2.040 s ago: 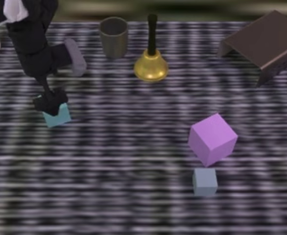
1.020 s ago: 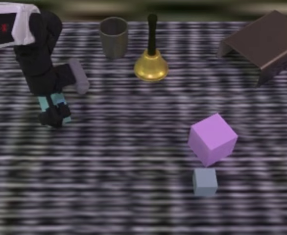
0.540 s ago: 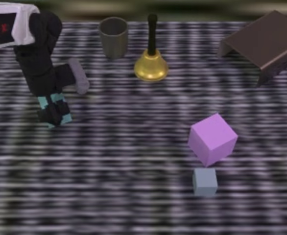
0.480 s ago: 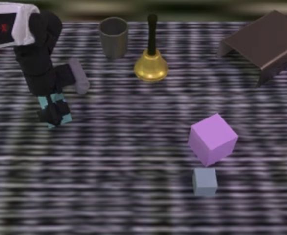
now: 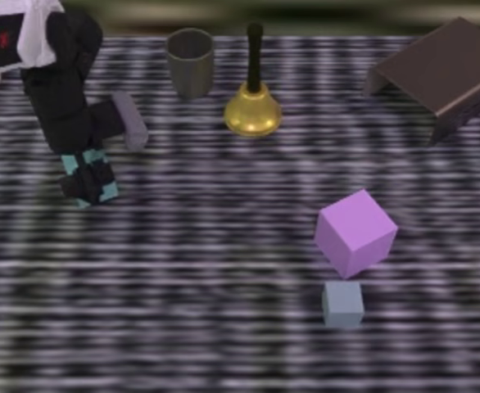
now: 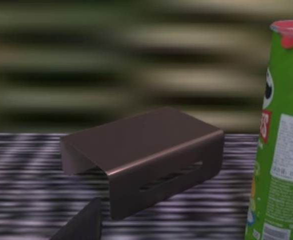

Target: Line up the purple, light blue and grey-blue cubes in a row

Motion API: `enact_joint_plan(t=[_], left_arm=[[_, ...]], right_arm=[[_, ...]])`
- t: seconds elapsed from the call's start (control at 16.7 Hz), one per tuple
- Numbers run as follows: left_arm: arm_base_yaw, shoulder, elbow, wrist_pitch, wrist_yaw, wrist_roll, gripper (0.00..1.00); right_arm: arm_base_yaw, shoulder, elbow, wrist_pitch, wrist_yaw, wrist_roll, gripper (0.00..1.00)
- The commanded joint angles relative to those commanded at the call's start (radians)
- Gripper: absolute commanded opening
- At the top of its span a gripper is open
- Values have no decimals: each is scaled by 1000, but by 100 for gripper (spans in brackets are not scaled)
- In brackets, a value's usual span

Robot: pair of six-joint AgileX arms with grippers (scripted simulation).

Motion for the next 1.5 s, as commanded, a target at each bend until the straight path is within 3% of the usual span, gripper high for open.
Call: enact_joint_plan(t=[0.36,0.78,0.96,1.32,1.5], left_arm=[[15,-59,122,-185,-2,-2,0],[-26,-70,116,-187,-2,-18,0],[-155,-106,75,-181,-2,-69,0],[-555,-207,-52,-165,-4,-216,0],[-674,-251,-100,-155,-7,-272,0]], right_arm=[[0,0,0,0,0,0,100],[0,0,0,0,0,0,100],[0,0,0,0,0,0,100],[0,0,0,0,0,0,100],[0,0,0,0,0,0,100]])
